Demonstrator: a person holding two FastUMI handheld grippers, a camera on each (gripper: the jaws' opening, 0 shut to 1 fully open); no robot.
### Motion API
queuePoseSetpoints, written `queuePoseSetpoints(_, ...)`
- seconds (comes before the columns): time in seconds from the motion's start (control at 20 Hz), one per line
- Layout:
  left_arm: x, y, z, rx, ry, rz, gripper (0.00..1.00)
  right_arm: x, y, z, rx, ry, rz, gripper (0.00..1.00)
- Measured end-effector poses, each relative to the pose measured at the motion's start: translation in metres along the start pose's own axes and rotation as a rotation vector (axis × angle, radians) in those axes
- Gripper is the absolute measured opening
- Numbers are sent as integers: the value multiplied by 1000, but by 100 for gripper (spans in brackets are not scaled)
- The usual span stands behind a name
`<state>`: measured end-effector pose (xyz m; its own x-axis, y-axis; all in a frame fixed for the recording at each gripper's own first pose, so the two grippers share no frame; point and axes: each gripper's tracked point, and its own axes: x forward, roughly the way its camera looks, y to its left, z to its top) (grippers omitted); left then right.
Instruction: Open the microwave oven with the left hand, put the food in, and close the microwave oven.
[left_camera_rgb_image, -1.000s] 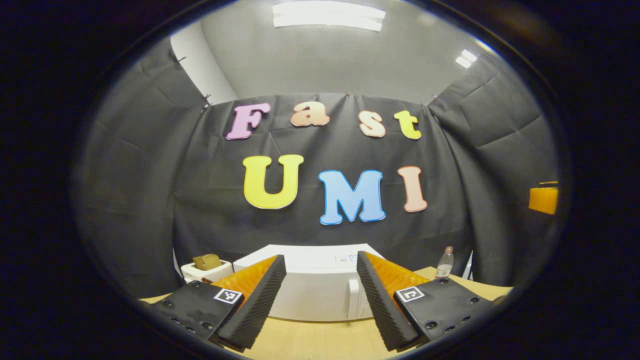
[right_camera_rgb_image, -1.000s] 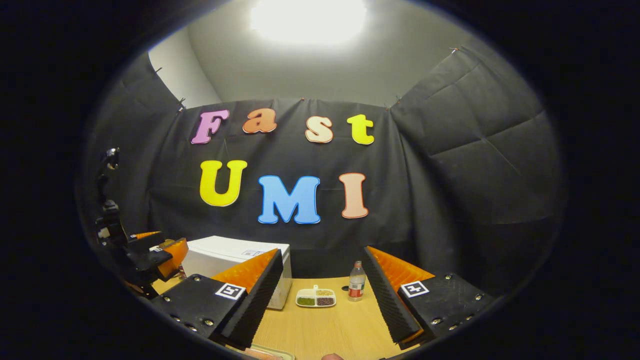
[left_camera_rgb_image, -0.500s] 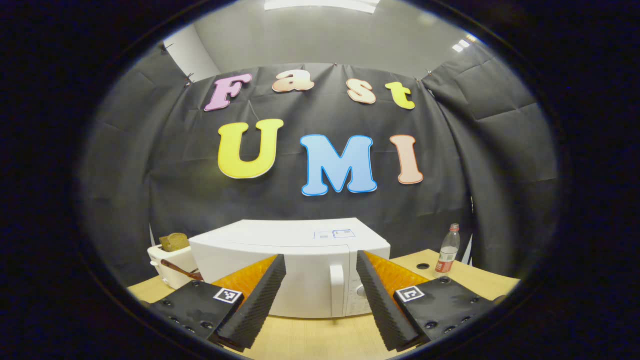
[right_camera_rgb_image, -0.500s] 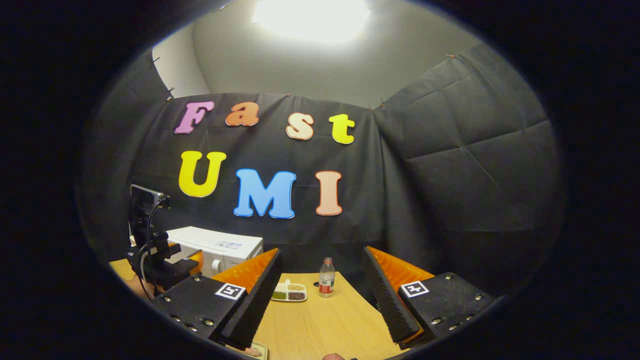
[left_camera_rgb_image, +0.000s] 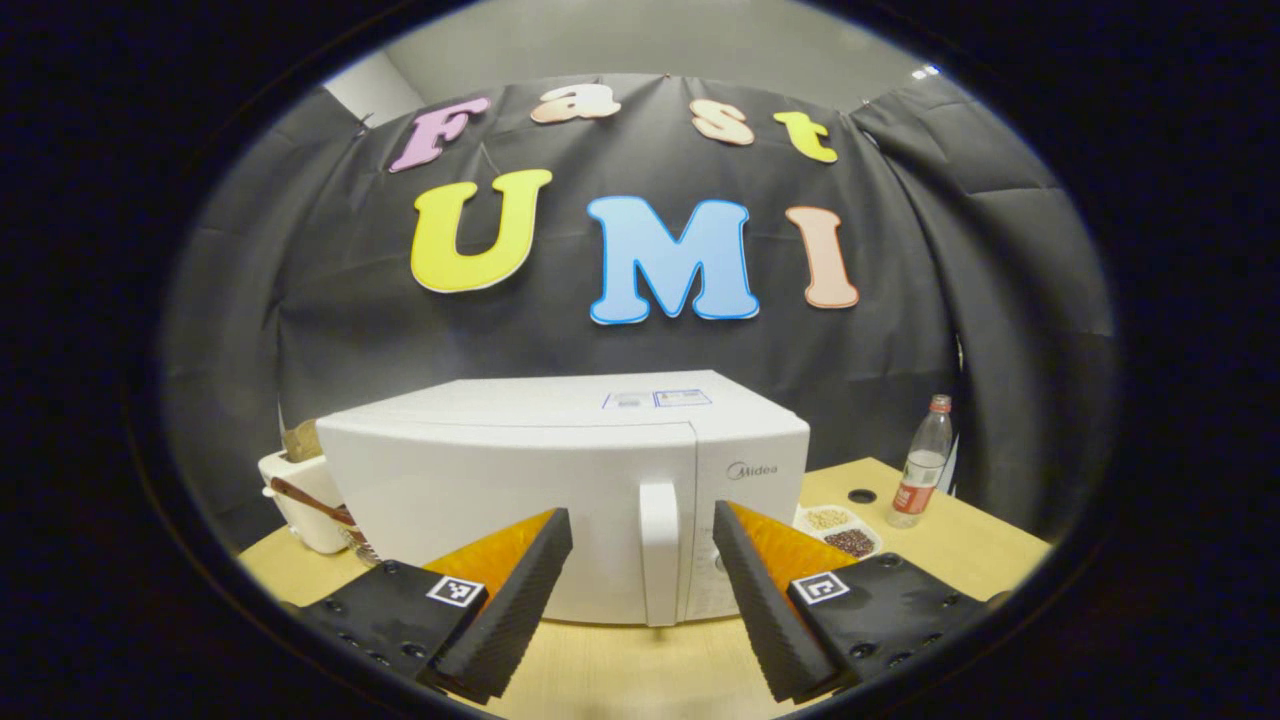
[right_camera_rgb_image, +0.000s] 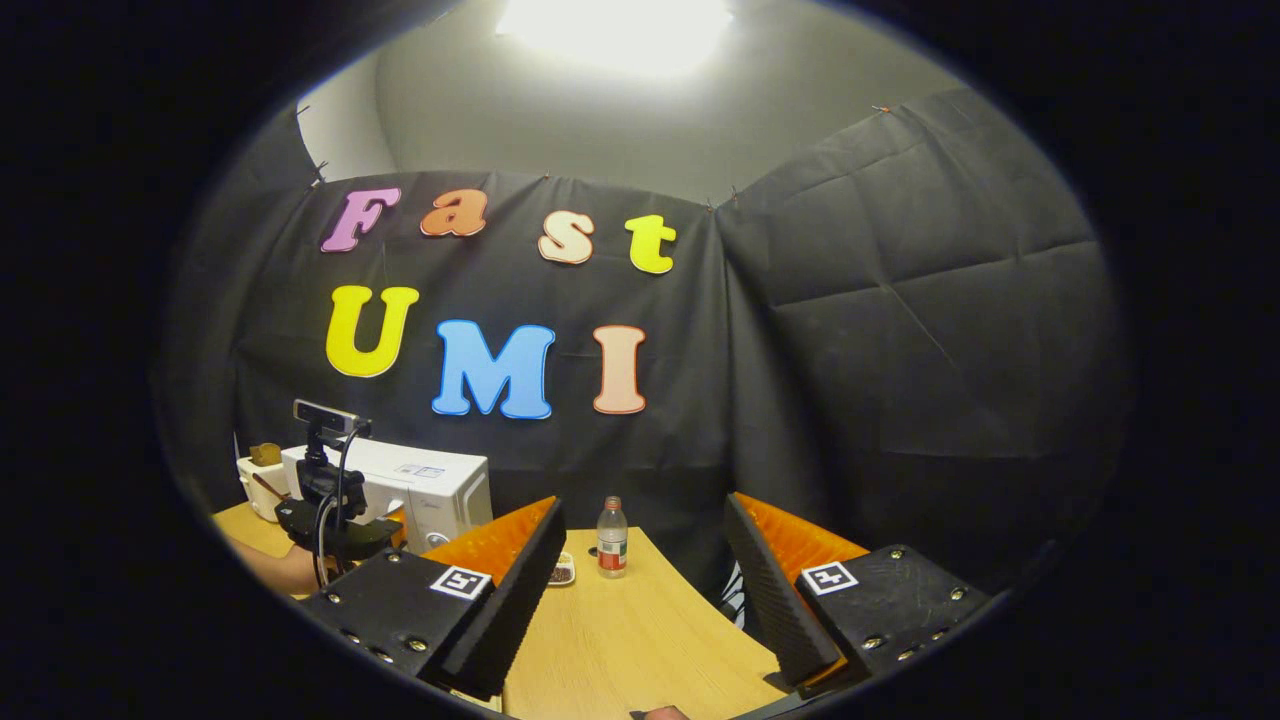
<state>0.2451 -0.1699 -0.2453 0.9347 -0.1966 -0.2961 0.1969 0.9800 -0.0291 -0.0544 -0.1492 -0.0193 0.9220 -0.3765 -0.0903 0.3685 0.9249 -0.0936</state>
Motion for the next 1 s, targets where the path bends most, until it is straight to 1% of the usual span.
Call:
queuePoseSetpoints(0.1, 6, -7, -3, 9, 12, -13, 92, -1, -9, 0, -6, 0, -15, 97)
queuePoseSetpoints(0.15, 8, -10, -6, 12, 18, -15, 86, -2, -10, 0, -1, 3, -16, 97)
queuePoseSetpoints(0.2, 11, -12, -7, 12, 24, -19, 83, -2, -11, -1, 3, 7, -16, 97)
queuePoseSetpoints(0.25, 14, -14, -8, 13, 28, -21, 81, -2, -12, -1, 2, 9, -15, 97)
queuePoseSetpoints(0.3, 17, -15, -9, 16, 30, -19, 80, -2, -14, -1, 0, 8, -14, 97)
queuePoseSetpoints(0.35, 22, -16, -12, 21, 37, -16, 70, -2, -16, -1, -2, 8, -13, 97)
queuePoseSetpoints(0.45, 28, -4, -17, 36, 53, 34, 51, -3, -18, -1, -8, 9, -10, 97)
queuePoseSetpoints(0.5, 31, -4, -18, 22, 59, 30, 41, -4, -20, -2, -10, 9, -10, 97)
queuePoseSetpoints(0.6, 32, -6, -19, 8, 78, 29, 37, -3, -23, -2, -14, 11, -8, 97)
queuePoseSetpoints(0.7, 30, -4, -19, 10, 100, 33, 31, -4, -25, -3, -8, 13, -3, 97)
queuePoseSetpoints(0.75, 31, -3, -19, 12, 117, 36, 23, -3, -25, -3, -3, 12, 2, 97)
queuePoseSetpoints(0.85, 31, -4, -22, -21, 139, 31, 17, 1, -22, -3, 0, 12, 16, 97)
queuePoseSetpoints(0.9, 32, -3, -20, -41, 142, 24, 17, 1, -22, -4, 2, 11, 23, 97)
queuePoseSetpoints(0.95, 32, -2, -20, -42, 150, 20, 13, 3, -20, -4, 3, 10, 32, 97)
queuePoseSetpoints(1.0, 29, -2, -18, -40, 150, 20, 14, 4, -19, -4, 4, 8, 42, 97)
